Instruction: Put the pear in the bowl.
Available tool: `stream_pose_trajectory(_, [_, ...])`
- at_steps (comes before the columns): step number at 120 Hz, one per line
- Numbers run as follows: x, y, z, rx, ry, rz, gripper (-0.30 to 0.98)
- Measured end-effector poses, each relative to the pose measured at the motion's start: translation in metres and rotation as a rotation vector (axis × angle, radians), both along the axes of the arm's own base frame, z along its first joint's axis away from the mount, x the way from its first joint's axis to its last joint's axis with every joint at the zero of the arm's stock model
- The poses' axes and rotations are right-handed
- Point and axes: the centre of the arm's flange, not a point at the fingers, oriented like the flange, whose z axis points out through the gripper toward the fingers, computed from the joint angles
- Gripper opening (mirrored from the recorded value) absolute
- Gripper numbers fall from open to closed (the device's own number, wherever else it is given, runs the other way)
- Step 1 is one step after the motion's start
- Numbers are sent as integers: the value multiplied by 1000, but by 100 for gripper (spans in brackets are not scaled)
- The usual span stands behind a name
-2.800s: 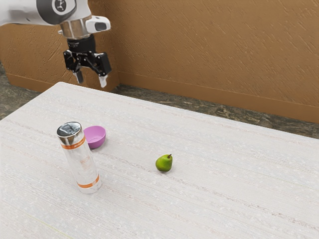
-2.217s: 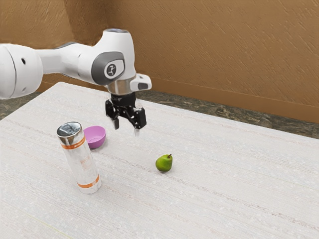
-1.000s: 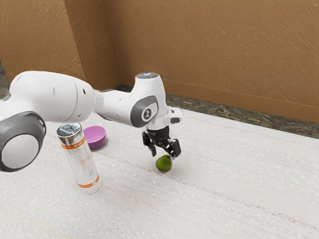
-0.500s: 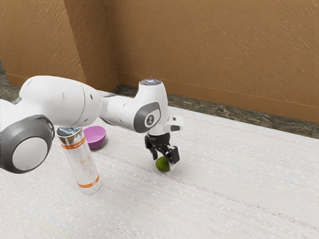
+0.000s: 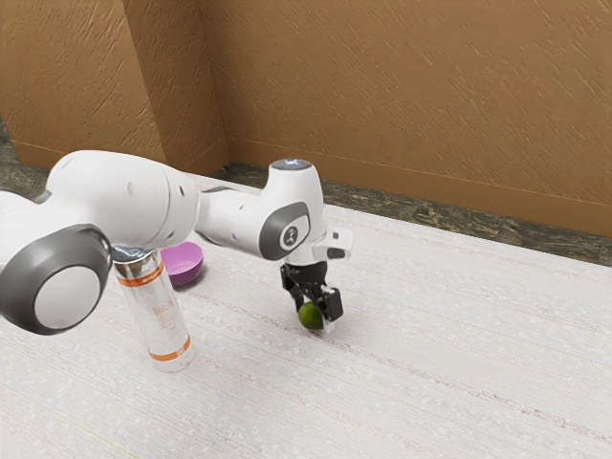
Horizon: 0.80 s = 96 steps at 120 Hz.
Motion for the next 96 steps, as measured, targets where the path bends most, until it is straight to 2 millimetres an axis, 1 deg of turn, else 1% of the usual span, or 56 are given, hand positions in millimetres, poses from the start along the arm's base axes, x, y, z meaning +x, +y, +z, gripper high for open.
stream_pose_trajectory(17, [2, -1, -1, -2, -3, -12, 51])
stream_pose_trajectory(35, [2, 0, 0, -2, -5, -19, 41])
stream_pose_trajectory(56, [4, 4, 7, -2, -11, -20, 36])
stream_pose_trajectory(64, [5, 11, 16, -3, -16, -12, 35])
stream_pose_trajectory(72, [9, 29, 35, -2, -29, 11, 34])
stream_pose_trajectory(83, [19, 69, 69, 1, -55, 62, 33])
stream_pose_trajectory(96, [24, 110, 94, 25, -58, 116, 33])
